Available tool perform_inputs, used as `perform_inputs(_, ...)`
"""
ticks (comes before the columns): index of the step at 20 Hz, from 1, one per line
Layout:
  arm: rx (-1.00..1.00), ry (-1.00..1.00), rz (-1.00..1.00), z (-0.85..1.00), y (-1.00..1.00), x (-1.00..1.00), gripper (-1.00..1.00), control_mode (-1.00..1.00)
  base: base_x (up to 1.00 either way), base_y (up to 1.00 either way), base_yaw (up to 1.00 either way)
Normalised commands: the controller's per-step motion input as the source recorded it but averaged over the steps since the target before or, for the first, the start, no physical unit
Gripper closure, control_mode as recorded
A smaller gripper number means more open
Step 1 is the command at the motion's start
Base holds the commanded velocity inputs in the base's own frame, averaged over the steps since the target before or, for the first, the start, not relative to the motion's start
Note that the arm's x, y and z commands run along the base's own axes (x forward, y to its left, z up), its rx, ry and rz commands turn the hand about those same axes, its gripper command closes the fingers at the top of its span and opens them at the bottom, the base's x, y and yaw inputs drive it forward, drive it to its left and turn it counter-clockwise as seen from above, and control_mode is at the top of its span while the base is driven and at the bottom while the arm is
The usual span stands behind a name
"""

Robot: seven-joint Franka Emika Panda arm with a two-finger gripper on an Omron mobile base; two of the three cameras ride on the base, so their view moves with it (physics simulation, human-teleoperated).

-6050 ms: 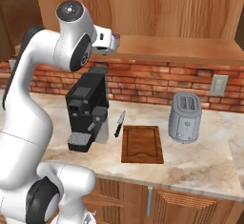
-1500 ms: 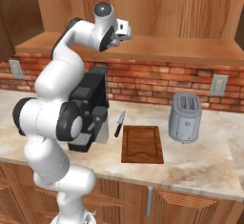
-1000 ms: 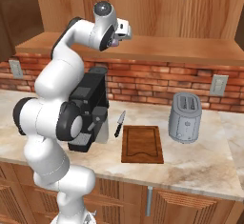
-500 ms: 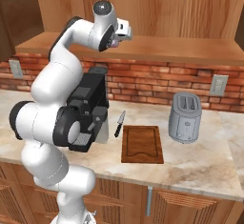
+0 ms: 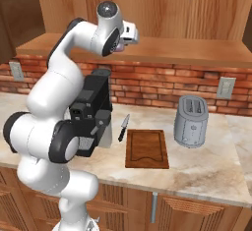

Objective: Pick the bread, place it on the cutting board, pick the jam, place it on the counter, and close the cabinet.

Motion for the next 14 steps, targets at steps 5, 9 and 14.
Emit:
perform_inputs(5, 0.0, 0.0, 0.0, 0.0, -0.2, -0.55, 1.0, -1.0, 0.0, 0.0, 0.0)
perform_inputs(9, 0.0, 0.02, 0.0, -0.01, -0.37, -0.71, 1.0, -1.0, 0.0, 0.0, 0.0)
perform_inputs(14, 0.0, 0.03, -0.01, -0.08, -0.34, -0.68, 1.0, -1.0, 0.0, 0.0, 0.0)
